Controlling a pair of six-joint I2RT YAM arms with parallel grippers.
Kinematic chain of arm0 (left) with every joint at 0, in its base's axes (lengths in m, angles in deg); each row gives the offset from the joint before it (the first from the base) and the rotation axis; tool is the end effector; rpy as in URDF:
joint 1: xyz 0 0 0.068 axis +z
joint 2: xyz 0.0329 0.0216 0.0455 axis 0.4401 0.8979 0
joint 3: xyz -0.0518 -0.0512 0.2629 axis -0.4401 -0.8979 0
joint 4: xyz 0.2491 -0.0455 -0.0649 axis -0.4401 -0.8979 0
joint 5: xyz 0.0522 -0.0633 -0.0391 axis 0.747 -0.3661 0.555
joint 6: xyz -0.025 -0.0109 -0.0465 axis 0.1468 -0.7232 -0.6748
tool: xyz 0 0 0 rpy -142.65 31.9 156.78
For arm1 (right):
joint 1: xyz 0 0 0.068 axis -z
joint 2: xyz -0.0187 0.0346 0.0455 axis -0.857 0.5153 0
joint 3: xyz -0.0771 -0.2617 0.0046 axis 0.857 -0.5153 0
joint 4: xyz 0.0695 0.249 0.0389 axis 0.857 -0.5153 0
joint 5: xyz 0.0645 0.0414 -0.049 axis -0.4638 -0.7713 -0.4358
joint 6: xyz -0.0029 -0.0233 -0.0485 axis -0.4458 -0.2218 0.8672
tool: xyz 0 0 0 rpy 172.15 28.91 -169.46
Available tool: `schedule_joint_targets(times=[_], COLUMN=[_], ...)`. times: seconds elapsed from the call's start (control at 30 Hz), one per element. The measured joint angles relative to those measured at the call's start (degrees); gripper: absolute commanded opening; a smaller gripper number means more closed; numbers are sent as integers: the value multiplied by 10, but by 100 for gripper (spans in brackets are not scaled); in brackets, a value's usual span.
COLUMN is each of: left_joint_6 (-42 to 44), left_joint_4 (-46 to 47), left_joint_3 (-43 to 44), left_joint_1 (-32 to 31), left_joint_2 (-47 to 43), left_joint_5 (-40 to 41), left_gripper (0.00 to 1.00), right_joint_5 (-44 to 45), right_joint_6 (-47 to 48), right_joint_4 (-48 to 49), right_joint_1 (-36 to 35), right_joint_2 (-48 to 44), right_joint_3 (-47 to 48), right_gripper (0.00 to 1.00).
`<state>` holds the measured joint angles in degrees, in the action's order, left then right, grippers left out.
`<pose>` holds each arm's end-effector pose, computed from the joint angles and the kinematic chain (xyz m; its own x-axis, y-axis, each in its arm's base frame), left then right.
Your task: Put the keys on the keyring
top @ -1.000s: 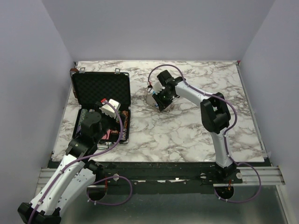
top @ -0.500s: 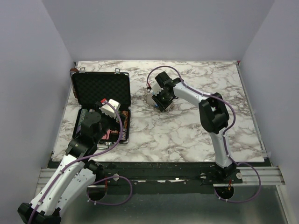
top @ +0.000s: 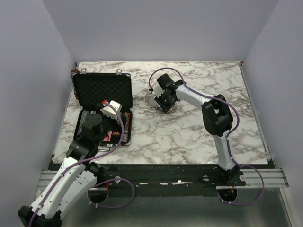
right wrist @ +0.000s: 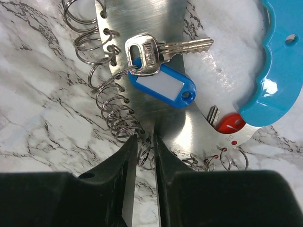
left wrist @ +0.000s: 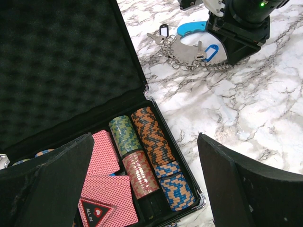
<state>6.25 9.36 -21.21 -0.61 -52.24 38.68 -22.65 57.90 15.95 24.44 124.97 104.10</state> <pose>0.1305 -0.0636 0.2955 -0.2216 0.1744 -0.9594 0.4188 0.9056 0.0678 0.3772 0.2649 0.1726 -0.5872 -0.7174 -0.3748 -0.7785 0.6273 0.0191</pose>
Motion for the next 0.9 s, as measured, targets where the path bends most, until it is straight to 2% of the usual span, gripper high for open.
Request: schedule_joint_targets(times=[0.43,0.63,0.9], left_joint_6=[0,0,0], left_joint_4=[0,0,0], left_joint_3=[0,0,0], left_joint_1=[0,0,0], left_joint_2=[0,0,0], left_joint_5=[0,0,0], left_gripper=[99,99,99], right_joint_5=[14,15,15], right_joint_6=[2,2,2], right_joint_4=[2,2,2], right_joint_1=[0,0,0], right_joint_2=[-19,-29,-29], right_joint_3=[-14,-24,-27], right_gripper=[22,34,33])
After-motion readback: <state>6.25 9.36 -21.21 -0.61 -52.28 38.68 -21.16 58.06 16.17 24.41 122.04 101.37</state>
